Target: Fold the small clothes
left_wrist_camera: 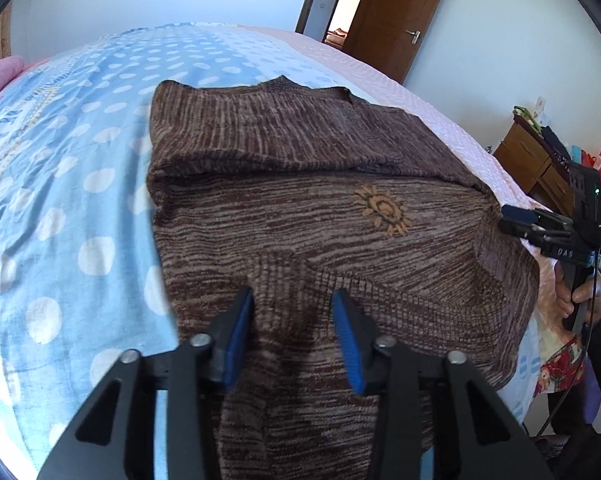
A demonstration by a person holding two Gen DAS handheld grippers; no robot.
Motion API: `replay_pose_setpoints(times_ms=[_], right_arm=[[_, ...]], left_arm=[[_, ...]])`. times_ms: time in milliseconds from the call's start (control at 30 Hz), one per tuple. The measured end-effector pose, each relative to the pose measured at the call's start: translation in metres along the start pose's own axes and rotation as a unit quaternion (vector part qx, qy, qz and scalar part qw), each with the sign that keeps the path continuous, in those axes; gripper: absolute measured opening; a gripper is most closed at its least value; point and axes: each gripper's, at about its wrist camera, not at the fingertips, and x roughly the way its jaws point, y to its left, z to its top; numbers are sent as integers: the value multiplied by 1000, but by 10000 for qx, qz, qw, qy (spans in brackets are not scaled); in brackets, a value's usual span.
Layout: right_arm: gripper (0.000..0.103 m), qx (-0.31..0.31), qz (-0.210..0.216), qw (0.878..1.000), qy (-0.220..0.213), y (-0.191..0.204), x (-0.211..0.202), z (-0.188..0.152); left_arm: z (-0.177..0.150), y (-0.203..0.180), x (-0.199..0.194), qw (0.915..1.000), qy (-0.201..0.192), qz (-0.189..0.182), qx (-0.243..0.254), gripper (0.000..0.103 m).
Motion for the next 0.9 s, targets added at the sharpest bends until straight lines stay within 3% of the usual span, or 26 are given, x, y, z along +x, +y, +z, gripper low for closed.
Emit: replay_pose_setpoints(times_ms=[67,100,167,300,533,700,900], right_arm=[[44,-84,-74,9999,-68,5,3,-2],[19,-78,-25,10000,-38,7,1,-1],[8,11,-117,9999,-29,8,-5,0],[7,540,-56,9976,-435,0,-38,1],[6,1079,-420,9851,-1271,-12,-97,9],[6,924,-768,9792,-1636,-4,-113,21],[5,698,-1112,9761,-1732,6,-106,43]], left_arm=[[-1,7,-2,9997,-11,-116,-199,22],[-1,11,-2,9994,-13,-177,-294,15],[-3,16,-4,9984,-18,-341,-442,12],[-5,14,-13,9987,-132,-280,-407,11],[10,16,-54,9937,-914,-187,-621,11],[26,16,-67,9901,-1238,70,-663,11],[43,21,-60,9888,-1265,315,-722,11]])
